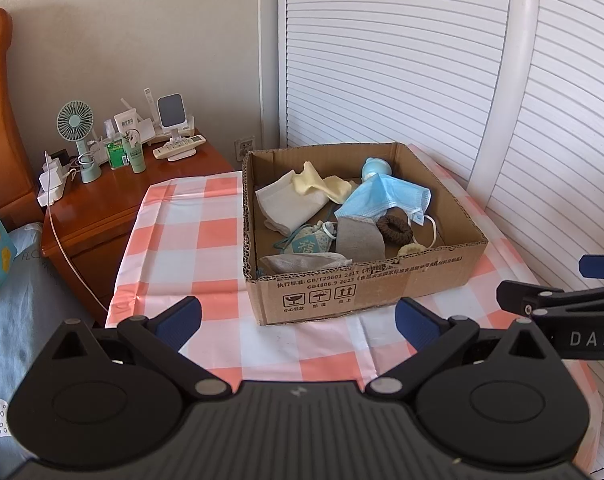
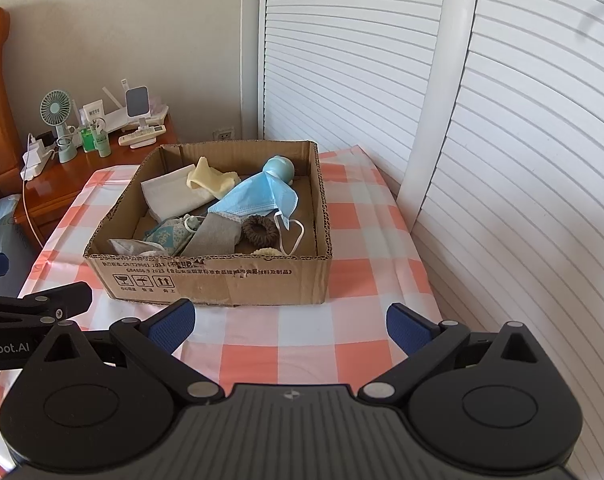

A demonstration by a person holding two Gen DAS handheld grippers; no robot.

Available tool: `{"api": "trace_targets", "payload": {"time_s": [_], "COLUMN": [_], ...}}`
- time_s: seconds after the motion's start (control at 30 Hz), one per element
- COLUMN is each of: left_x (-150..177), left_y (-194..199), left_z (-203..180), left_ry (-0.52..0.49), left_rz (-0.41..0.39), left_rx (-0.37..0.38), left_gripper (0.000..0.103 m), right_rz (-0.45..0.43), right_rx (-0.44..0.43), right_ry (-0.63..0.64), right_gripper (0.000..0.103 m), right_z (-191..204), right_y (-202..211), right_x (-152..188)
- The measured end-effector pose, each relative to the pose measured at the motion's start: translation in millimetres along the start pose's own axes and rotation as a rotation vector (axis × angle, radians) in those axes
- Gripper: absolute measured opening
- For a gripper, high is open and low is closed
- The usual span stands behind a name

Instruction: Organize soft objects

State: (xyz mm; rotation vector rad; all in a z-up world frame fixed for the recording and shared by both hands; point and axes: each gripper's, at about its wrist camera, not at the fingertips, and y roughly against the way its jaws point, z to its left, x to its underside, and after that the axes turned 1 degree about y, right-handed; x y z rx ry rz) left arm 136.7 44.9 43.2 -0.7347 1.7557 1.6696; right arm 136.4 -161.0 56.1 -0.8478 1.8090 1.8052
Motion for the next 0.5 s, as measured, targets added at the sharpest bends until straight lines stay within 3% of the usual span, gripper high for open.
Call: {"api": "trace_targets", "payload": {"time_s": [0.5], "left_x": [0.1], "left_y": [-0.3], "left_z": [0.0], "left_ry": [0.005], "left_rz": [0.007], "left_rx": [-0.005], "left_gripper": [0.102], "right_rz": [-0.002], "right_rx": [0.0], "right_ry": [-0.001], "right_gripper": [0.103], "right_z": [0.1], "right_y": [0.0], "right_x": [1.4]}}
